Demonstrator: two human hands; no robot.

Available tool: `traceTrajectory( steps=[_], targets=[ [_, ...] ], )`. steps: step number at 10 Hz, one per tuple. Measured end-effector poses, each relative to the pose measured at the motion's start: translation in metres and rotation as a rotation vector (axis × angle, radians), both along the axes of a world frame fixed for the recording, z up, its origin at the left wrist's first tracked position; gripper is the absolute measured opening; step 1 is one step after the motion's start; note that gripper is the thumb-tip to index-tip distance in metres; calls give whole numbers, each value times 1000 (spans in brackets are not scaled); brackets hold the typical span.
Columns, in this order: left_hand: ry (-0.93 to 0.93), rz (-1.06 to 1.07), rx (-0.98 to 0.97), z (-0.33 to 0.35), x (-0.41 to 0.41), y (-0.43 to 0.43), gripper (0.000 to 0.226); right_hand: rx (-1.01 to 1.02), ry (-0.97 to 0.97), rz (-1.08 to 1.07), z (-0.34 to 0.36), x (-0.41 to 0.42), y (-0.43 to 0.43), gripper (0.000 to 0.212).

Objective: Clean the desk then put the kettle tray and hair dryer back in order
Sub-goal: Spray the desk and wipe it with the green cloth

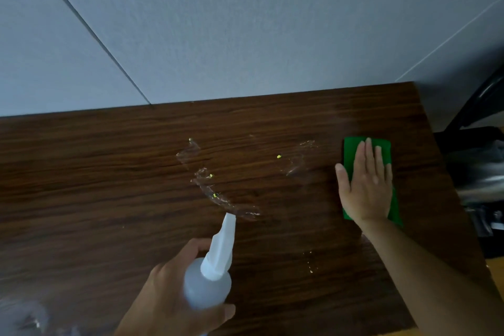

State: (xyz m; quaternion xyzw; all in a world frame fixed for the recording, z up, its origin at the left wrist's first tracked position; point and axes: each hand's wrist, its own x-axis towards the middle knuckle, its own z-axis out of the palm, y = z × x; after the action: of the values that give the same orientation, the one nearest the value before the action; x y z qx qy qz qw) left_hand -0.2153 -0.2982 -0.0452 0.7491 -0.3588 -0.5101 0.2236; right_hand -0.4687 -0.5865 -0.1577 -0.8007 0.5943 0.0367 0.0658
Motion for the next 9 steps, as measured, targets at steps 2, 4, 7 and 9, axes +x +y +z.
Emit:
traceTrajectory(
  steps=[2,4,7,9],
  targets=[
    [12,-26,-80,-26,7,8,81,-5,-49,99,-3,69,-5,86],
    [-17,-2,-86,-35,17,19,83,89,-101,359,0,136,54,78],
    [-58,26,-52,-34,27,27,82,218,-189,598,11,158,172,71],
    [-10,69,-30,-19,16,17,81,143,-138,483,6,133,100,67]
  ],
)
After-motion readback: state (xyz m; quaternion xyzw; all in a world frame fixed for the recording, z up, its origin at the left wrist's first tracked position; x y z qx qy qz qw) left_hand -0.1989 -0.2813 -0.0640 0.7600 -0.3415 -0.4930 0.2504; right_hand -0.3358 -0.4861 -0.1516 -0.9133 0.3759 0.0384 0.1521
